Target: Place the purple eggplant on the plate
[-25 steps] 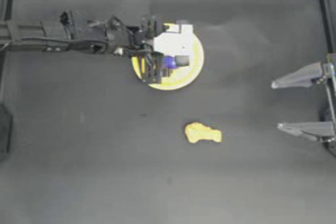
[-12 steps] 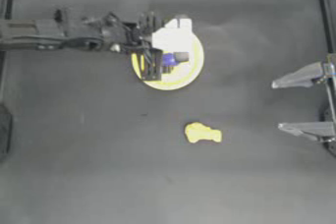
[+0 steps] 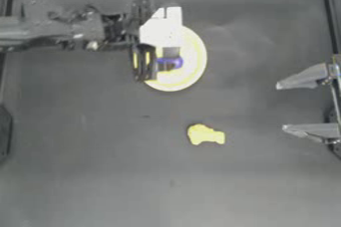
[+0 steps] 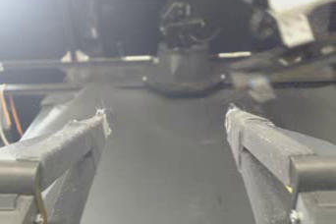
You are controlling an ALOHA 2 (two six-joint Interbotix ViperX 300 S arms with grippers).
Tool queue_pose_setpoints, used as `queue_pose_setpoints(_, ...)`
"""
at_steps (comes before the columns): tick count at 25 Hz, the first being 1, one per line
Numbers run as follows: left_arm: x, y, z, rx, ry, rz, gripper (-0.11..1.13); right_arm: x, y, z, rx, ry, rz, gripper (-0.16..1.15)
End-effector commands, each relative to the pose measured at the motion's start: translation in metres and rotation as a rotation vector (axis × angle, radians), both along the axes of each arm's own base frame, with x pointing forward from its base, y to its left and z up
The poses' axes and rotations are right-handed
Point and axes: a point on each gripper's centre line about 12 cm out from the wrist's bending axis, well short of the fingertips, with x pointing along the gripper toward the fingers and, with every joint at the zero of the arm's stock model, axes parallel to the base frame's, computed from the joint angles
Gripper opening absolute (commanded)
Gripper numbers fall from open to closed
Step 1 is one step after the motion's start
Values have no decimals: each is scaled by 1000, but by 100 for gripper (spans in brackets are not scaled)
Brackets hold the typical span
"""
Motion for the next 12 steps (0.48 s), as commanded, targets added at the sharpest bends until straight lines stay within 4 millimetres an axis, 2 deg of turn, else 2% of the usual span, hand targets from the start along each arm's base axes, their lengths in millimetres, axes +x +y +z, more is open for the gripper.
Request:
queue_pose_setpoints(1, -16, -20, 49, 15, -122, -26, 101, 2, 0, 9, -1, -21, -1, 100)
queue_pose_setpoints(7, -40, -47, 64, -42, -223, -51, 101, 5, 0, 10, -9, -18, 2, 100)
queue_pose_setpoints(12, -66, -65, 66, -66, -340, -68, 100, 5, 0, 12, -12, -21, 2, 100)
